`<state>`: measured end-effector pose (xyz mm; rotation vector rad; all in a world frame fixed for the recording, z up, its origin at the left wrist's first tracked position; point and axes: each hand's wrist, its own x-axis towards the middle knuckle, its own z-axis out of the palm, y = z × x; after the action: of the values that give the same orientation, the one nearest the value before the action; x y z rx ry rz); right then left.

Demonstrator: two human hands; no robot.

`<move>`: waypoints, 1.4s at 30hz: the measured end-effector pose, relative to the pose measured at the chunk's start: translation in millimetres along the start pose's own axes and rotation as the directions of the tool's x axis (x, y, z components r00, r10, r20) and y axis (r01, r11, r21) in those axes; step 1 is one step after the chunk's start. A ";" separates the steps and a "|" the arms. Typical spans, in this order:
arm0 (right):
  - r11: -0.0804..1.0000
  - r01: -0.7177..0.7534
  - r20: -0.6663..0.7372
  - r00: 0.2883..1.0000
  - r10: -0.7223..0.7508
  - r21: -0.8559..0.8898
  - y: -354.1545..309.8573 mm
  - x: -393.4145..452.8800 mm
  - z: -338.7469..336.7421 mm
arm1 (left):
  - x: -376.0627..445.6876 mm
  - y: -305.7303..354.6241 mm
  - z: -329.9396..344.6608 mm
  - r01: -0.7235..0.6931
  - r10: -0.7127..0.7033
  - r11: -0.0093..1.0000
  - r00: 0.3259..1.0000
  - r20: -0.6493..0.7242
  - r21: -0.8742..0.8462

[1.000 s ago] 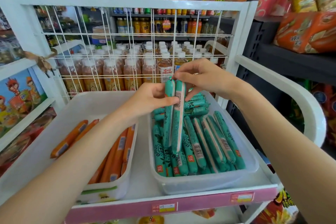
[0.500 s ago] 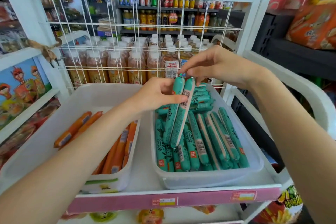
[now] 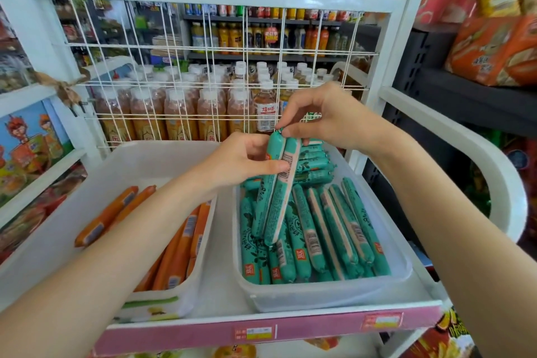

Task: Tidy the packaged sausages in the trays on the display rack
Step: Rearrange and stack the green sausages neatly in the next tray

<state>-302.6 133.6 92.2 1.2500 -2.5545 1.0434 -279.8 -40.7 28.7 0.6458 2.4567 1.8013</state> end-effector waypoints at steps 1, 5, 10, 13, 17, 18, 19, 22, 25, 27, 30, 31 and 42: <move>1.000 0.005 0.000 1.000 -0.005 -0.001 0.1 0.0 0.1 | 0.2 0.2 0.3 0.000 0.000 1.000 1.000 -0.003 0.005; 0.977 -0.061 -0.025 0.997 0.067 0.204 6.1 -5.4 -3.3 | -1.8 0.0 0.0 -0.010 0.010 1.000 1.000 -0.003 -0.015; 0.981 -0.114 0.102 0.990 0.099 0.154 11.9 -12.4 -11.2 | -3.9 -1.1 -2.6 0.002 -0.003 0.999 1.000 -0.028 -0.042; 0.994 -0.089 0.097 0.992 0.083 0.057 8.6 -8.4 -6.5 | -4.5 0.0 -2.7 0.003 -0.004 0.999 0.999 -0.038 -0.037; 0.994 -0.072 0.041 0.997 0.069 0.077 7.7 -6.5 -3.2 | -7.3 0.1 -4.3 0.000 -0.002 0.999 0.999 -0.047 -0.042; 0.994 -0.064 0.033 0.998 0.061 0.087 8.2 -6.1 -2.6 | -7.7 -0.5 -4.4 -0.004 0.002 0.999 0.999 -0.053 -0.039; 0.994 -0.054 0.029 0.998 0.052 0.092 8.6 -5.7 -2.0 | -8.4 -0.9 -4.4 -0.006 0.004 0.999 0.998 -0.059 -0.038; 0.996 -0.030 0.031 0.999 0.027 0.089 9.0 -4.8 -0.2 | -10.6 -1.9 -4.1 -0.010 0.007 0.999 0.998 -0.066 -0.053; 0.996 -0.021 0.042 0.999 0.018 0.086 7.1 -5.1 -1.5 | -11.7 -2.0 -3.6 -0.018 0.014 0.999 0.997 -0.070 -0.049; 0.998 -0.023 0.086 0.996 0.018 0.056 3.6 -5.4 -4.9 | -11.9 -1.4 -3.1 -0.022 0.019 0.999 0.998 -0.066 -0.047; 0.999 -0.015 0.214 0.977 0.021 -0.029 -2.5 -4.8 -10.2 | -11.7 -0.7 -2.2 -0.012 0.010 0.999 0.999 -0.050 -0.035; 0.998 0.001 0.236 0.972 0.014 -0.064 -3.6 -4.6 -10.6 | -11.9 0.0 -2.0 -0.010 0.009 0.999 0.999 -0.047 -0.034; 0.989 -0.039 -0.022 0.999 0.042 0.145 -1.3 -11.4 0.8 | -15.2 9.4 -6.1 0.019 -0.034 0.993 0.990 -0.134 -0.114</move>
<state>-294.1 140.1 88.0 1.2132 -2.5351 1.2655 -264.6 -49.1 36.0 0.4962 2.4089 2.0197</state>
